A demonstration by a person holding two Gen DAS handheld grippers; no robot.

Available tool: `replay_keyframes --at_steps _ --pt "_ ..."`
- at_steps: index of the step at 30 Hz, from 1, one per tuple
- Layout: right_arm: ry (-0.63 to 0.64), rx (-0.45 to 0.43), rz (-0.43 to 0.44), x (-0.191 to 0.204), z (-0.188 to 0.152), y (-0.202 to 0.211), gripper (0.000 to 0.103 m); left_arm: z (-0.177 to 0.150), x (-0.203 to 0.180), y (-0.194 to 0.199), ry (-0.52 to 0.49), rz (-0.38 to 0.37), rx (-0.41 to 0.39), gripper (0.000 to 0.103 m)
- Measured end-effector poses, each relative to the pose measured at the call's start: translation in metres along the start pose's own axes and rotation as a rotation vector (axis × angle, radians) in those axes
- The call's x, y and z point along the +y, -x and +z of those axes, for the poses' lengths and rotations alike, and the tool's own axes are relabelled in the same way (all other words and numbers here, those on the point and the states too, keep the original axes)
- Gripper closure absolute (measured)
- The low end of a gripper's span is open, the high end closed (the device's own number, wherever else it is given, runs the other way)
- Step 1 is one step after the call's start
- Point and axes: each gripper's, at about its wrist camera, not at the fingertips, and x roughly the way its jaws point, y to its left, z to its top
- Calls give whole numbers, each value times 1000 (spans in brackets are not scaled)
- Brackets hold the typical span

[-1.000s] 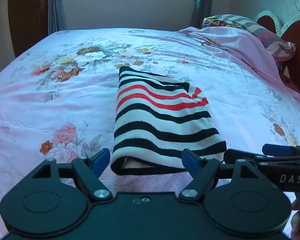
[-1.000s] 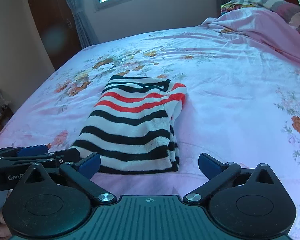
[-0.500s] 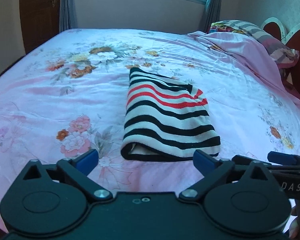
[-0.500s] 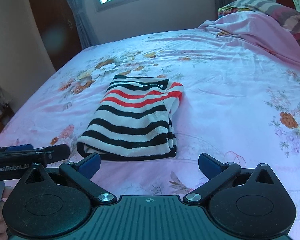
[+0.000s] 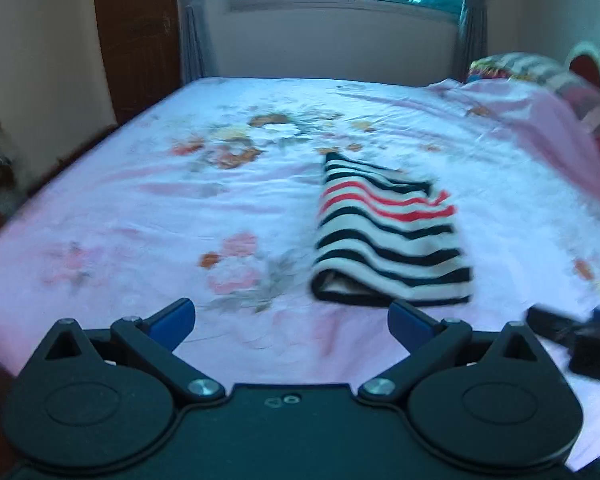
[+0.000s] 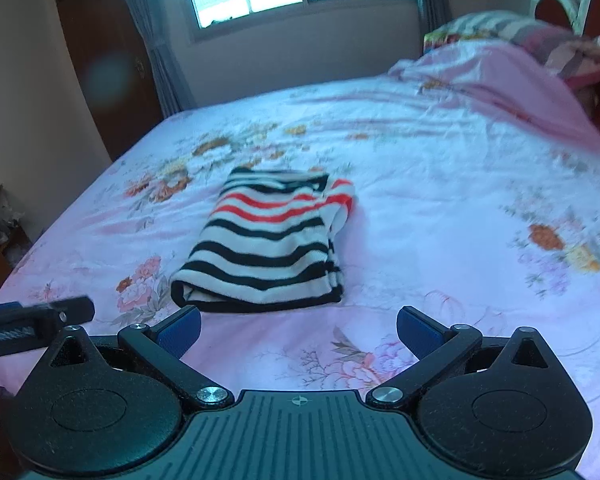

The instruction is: Fold small clothes

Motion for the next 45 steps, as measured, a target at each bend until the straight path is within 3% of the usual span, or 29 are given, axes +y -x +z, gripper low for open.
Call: replay_keyframes --at_steps 2,6,11,17,21,26,35,40,45 --pt "19 -34 -1 4 -5 16 0 -6 2 13 -15 8 -35 1" --pt "35 -78 -3 11 -14 39 0 -8 12 26 58 -80 24 1" --pt "40 -92 7 12 -23 52 0 -14 7 44 20 -29 -52 1" --pt "35 -142 -15 12 -29 71 0 -18 4 52 28 -98 -11 1" --pt "36 -175 -2 11 -30 82 0 -22 1 58 29 -74 -38 1" --pt "54 -191 15 14 -22 78 0 -15 -3 55 11 -74 -47 1" --pt "45 -181 -52 9 -15 72 0 -10 -5 45 -23 -102 -49 1" --pt "89 -168 -87 18 -14 65 0 -13 8 40 22 -117 -29 1" --pt "71 -165 -51 21 -22 61 0 -18 13 33 -1 -88 -19 1"
